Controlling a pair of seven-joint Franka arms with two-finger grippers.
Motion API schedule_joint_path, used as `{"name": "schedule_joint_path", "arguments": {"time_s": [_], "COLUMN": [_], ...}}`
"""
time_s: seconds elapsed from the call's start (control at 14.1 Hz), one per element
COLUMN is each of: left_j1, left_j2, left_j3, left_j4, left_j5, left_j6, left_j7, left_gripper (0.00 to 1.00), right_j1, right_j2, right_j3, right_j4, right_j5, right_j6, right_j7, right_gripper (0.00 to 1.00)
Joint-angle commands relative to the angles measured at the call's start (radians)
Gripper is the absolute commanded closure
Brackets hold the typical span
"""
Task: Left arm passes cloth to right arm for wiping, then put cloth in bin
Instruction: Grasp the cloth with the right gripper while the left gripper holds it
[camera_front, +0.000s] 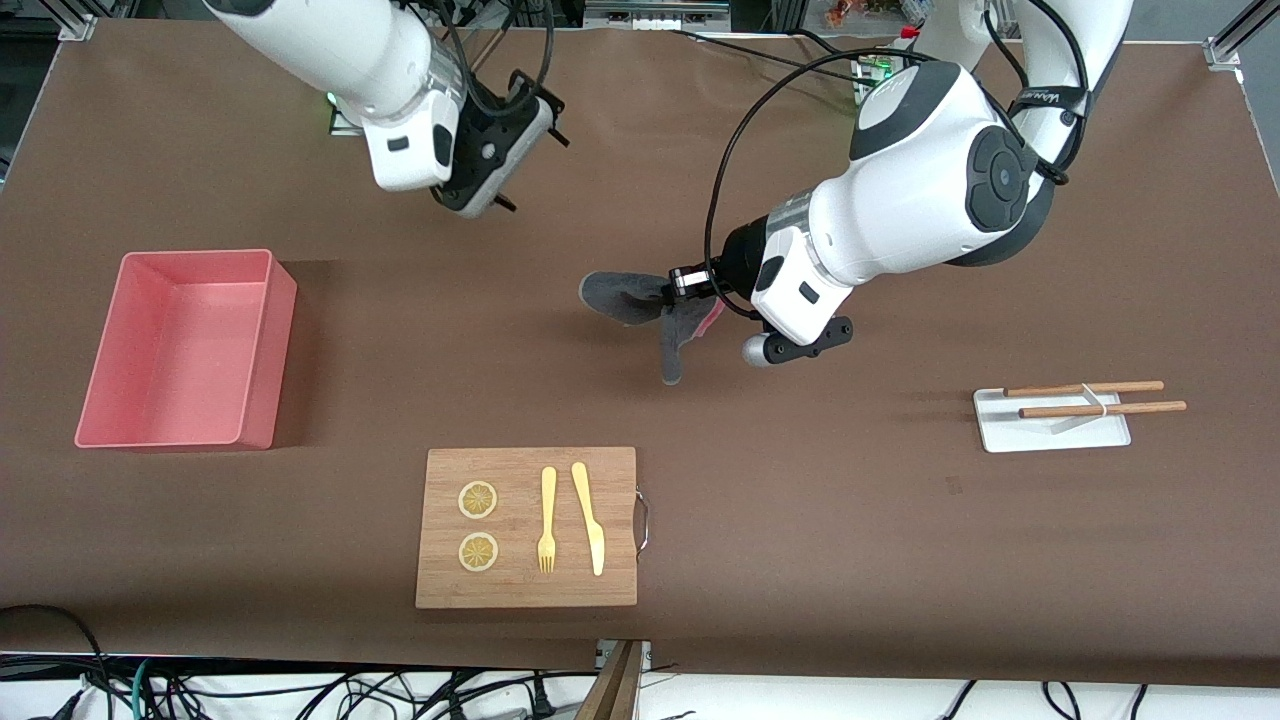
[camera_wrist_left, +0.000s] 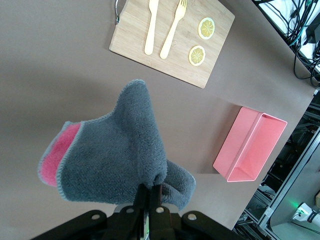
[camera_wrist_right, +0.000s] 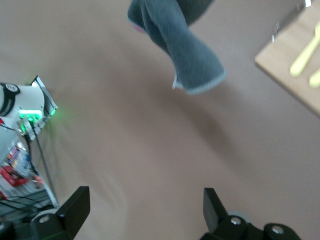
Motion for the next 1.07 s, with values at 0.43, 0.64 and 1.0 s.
{"name": "schedule_joint_path", "arguments": {"time_s": [0.43,0.64,1.0], "left_j1": [-0.005,-0.007,-0.009], "left_j2": [-0.001,0.001,0.001], "left_j3": [0.004,0.004,0.006], "left_j4": [0.002,0.001,0.001], "left_j5": [-0.02,-0.02,-0.017], "left_j6": [-0.008,-0.008,-0.007], "left_j7": [0.061,0.061,0.062], "left_gripper": [1.0,1.0,1.0], "right_j1": [0.027,0.061,0.087], "right_j2": [0.308,0.342,0.374], "right_j3": [0.001,0.001,0.0], "right_j4": [0.269,0.267,0.266], "right_j5": [0.027,0.028,0.016], "right_j6": [0.165,0.246,0.282], "right_j7": [-0.225,-0.182,-0.163], "right_gripper": [0.0,0.0,0.37]}}
